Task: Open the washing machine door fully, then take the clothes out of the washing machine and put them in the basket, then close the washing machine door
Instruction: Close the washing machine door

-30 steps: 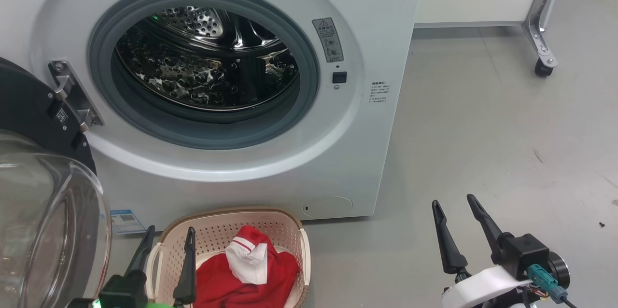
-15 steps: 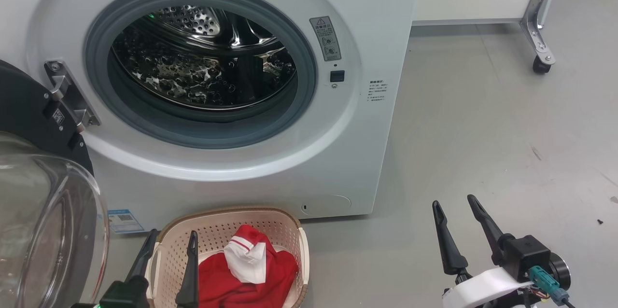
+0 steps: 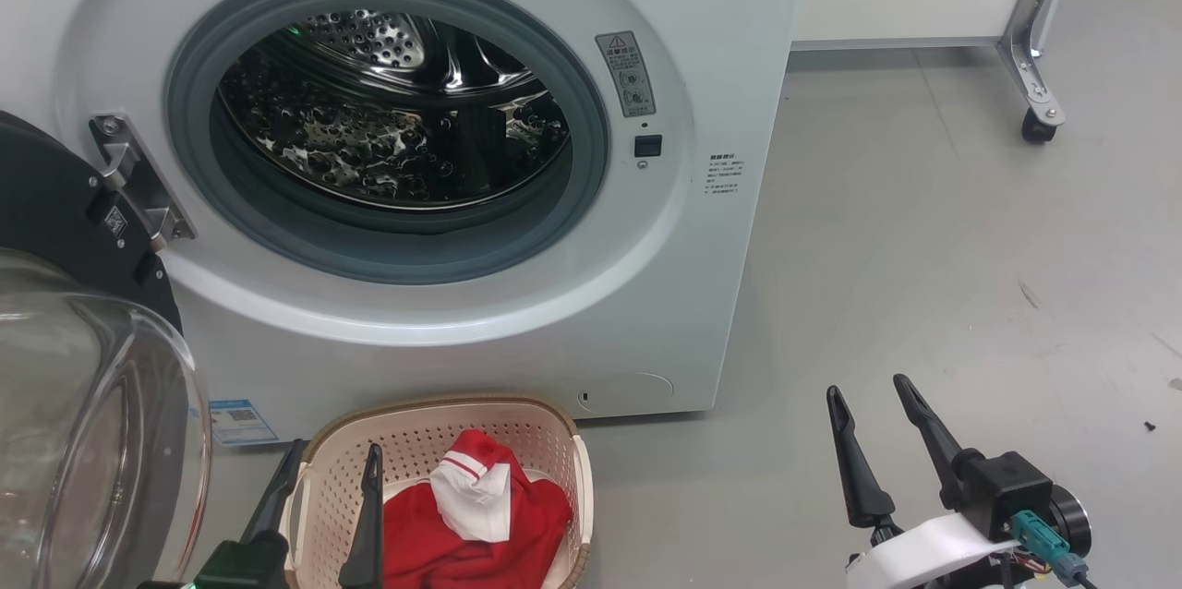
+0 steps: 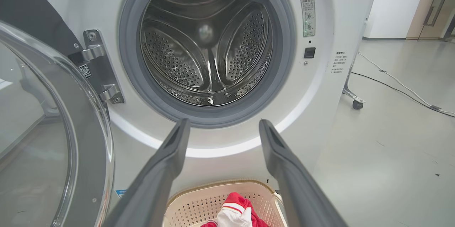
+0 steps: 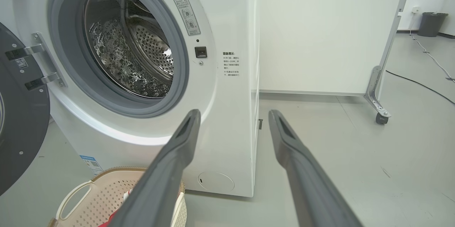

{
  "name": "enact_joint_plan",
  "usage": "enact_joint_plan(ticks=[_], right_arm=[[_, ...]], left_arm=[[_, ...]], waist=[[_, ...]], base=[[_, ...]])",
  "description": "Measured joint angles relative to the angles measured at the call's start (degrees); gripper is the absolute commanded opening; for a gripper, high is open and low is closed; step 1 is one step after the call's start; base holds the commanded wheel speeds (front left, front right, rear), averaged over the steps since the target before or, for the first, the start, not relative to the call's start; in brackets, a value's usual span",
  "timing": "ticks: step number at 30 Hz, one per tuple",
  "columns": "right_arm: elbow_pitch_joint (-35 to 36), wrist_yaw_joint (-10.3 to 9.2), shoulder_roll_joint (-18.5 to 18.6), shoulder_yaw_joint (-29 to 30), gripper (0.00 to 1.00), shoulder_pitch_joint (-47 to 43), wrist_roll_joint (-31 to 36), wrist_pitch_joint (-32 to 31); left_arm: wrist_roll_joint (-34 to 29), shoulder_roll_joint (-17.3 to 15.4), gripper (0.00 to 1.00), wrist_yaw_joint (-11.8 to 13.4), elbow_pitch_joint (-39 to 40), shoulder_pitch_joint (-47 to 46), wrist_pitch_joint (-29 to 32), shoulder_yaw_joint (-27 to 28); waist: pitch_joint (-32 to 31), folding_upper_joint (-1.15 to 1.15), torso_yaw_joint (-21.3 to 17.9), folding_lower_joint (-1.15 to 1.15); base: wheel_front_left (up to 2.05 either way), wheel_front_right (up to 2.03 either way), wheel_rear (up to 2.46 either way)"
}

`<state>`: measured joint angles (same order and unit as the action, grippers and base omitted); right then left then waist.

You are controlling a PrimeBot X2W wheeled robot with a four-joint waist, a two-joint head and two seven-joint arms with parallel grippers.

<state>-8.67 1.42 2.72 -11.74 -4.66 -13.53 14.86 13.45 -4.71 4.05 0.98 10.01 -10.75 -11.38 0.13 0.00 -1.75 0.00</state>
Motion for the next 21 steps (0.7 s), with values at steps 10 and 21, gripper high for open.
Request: enact_joint_plan(ticks=[10, 21], right_arm=[[0.0, 0.01, 0.0, 0.0, 1.00, 0.0, 0.0, 0.0], [0.3, 0.02, -0.1, 0.0, 1.00, 0.0, 0.0, 0.0]], left_arm=[[-0.4, -0.2, 1.00, 0.3, 1.8, 0.8, 0.6, -0.2], [-0.5, -0.5, 1.00, 0.3, 3.4, 1.2, 1.5, -0.8]], waist=[[0.0, 0.00, -0.1, 0.00], [0.2, 0.00, -0.2, 0.00]], base=[[-0.49, 0.49, 0.00], [-0.92, 0.92, 0.00]])
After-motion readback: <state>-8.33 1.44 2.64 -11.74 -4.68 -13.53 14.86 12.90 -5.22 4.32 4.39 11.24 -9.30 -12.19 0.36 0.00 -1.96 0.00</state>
